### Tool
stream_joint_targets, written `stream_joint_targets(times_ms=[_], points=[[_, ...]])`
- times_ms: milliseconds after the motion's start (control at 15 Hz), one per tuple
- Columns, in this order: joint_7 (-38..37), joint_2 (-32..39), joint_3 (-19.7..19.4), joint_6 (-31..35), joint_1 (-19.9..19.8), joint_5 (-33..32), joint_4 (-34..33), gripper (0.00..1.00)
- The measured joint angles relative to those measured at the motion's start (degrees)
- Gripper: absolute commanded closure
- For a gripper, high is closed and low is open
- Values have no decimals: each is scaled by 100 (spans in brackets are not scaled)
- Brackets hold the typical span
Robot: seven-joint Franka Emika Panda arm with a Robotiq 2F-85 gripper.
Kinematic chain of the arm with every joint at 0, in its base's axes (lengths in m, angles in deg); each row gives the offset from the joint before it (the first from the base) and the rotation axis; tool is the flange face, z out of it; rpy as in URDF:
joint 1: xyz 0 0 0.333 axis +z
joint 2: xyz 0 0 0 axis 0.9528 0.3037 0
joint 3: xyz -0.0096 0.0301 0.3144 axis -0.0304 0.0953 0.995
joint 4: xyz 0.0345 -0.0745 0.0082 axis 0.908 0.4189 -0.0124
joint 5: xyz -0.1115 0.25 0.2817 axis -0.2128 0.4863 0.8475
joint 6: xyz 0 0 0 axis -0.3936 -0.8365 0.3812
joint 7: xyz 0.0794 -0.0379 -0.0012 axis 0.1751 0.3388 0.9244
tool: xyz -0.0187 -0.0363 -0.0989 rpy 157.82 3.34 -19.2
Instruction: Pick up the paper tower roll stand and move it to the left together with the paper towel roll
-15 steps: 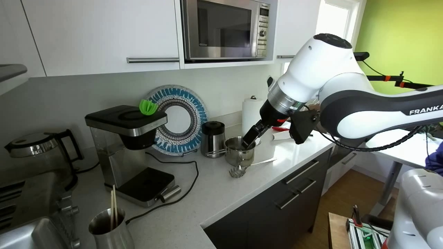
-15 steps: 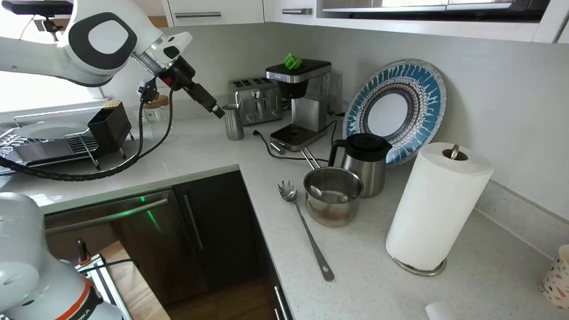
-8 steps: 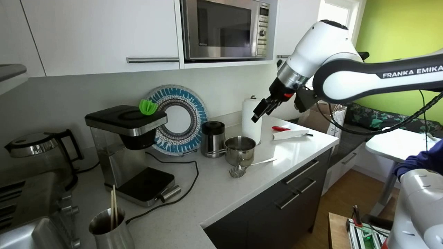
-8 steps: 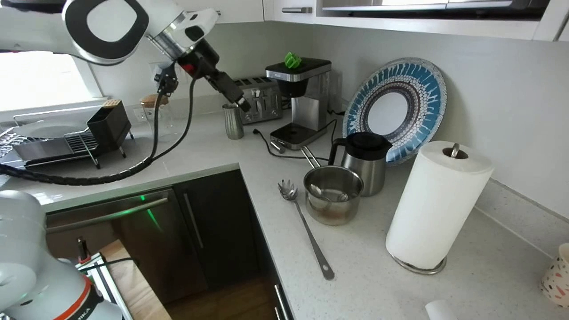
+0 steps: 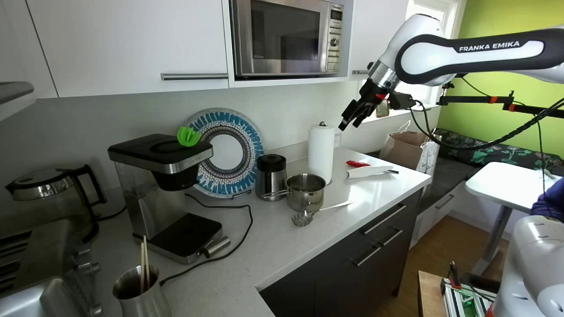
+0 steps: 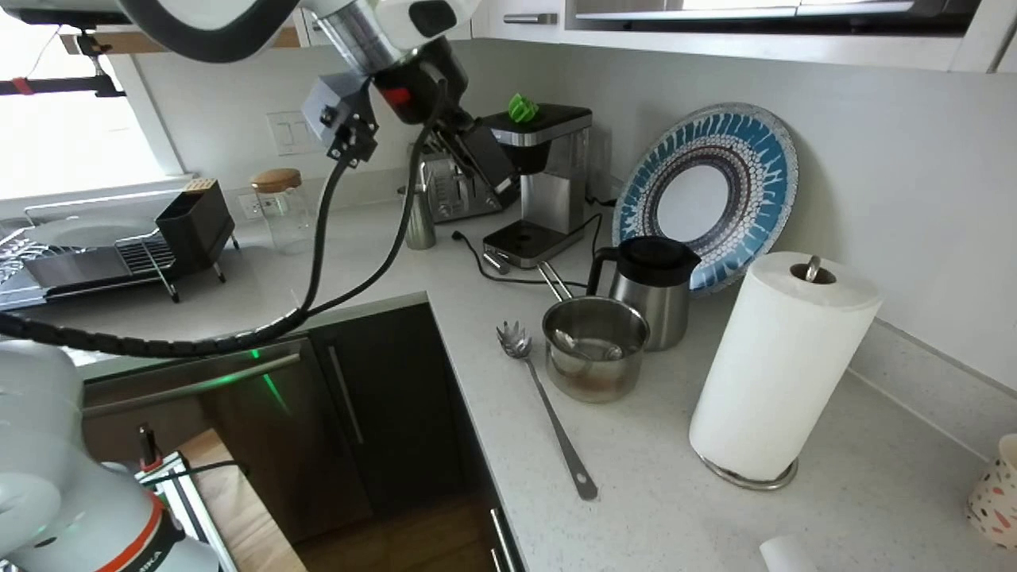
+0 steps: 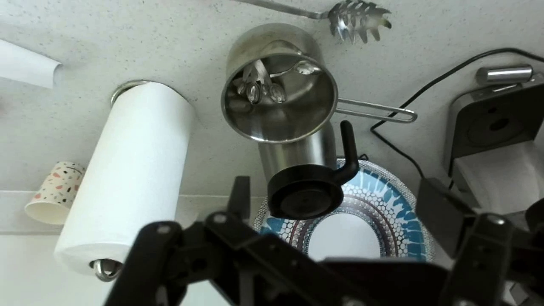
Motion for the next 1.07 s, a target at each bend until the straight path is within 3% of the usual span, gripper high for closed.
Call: stream_joint_targets(times_ms=[400,867,1067], points=[[7,135,-59,-27,-27,94,-211,0],[2223,789,-1372,-713,9,764,-1117,0],[2390,1323,-1728,-606,-89,839,-1393,0]])
